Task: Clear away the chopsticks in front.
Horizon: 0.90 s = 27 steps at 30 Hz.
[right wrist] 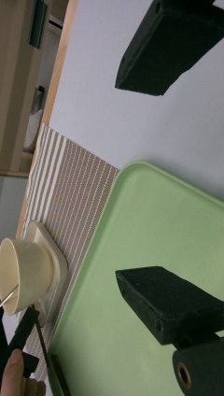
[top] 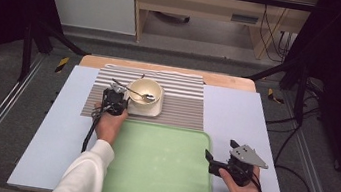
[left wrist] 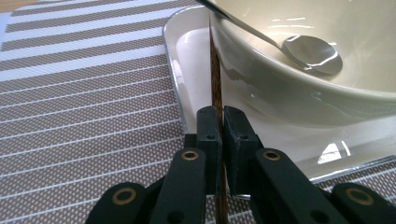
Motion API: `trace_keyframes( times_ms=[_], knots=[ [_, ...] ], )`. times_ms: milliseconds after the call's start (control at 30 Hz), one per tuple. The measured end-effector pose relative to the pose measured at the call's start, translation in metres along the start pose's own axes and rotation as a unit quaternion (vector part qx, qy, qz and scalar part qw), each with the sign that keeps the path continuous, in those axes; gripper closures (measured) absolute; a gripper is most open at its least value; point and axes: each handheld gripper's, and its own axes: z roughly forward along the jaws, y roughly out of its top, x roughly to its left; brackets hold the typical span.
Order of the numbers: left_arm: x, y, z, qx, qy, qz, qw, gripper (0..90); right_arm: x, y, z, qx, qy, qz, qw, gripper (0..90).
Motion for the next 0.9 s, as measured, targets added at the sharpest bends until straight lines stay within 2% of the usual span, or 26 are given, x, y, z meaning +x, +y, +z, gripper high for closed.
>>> trace_keyframes(
  times_ms=[100,167,200,233,300,333,367,433,600,633,900],
  knots=[
    [0.003,0.002,-0.009,-0.011,0.014,-0.014,0.9997,85.5,0.001,0.000,0.000,0.000,0.002,0.000,1.0000,8.2],
    [0.004,0.002,-0.012,-0.010,0.018,-0.021,0.9996,85.5,0.001,0.000,0.001,0.001,0.002,-0.001,1.0000,8.2],
    [0.006,0.003,-0.022,-0.014,0.023,-0.033,0.9991,85.5,0.001,0.000,0.001,0.001,0.002,-0.003,1.0000,8.2],
    [0.006,0.003,-0.022,-0.014,0.023,-0.033,0.9991,85.6,0.001,0.000,0.001,0.001,0.002,-0.003,1.0000,8.2],
    [0.010,0.003,-0.037,-0.016,0.035,-0.043,0.9983,85.5,0.001,0.000,0.001,0.000,0.003,-0.004,1.0000,8.2],
    [0.012,0.002,-0.040,-0.017,0.035,-0.052,0.9979,85.5,0.001,0.000,0.001,0.000,0.003,-0.003,1.0000,8.2],
    [0.012,0.002,-0.040,-0.017,0.035,-0.052,0.9979,85.5,0.001,0.000,0.001,0.000,0.003,-0.003,1.0000,8.2],
    [0.014,-0.004,-0.051,-0.023,0.034,-0.065,0.9970,85.5,0.002,0.000,0.001,0.001,0.003,-0.003,1.0000,8.2],
    [0.015,-0.011,-0.061,-0.023,0.038,-0.067,0.9968,85.5,0.006,0.001,0.002,0.004,0.007,-0.014,0.9999,8.2],
    [0.015,-0.016,-0.066,-0.034,0.030,-0.081,0.9957,85.6,0.007,0.001,0.003,0.003,0.007,-0.018,0.9998,8.1],
    [0.015,-0.030,-0.081,-0.046,0.029,-0.086,0.9948,85.5,0.006,0.000,0.002,0.004,0.003,-0.016,0.9999,7.7]
  ],
)
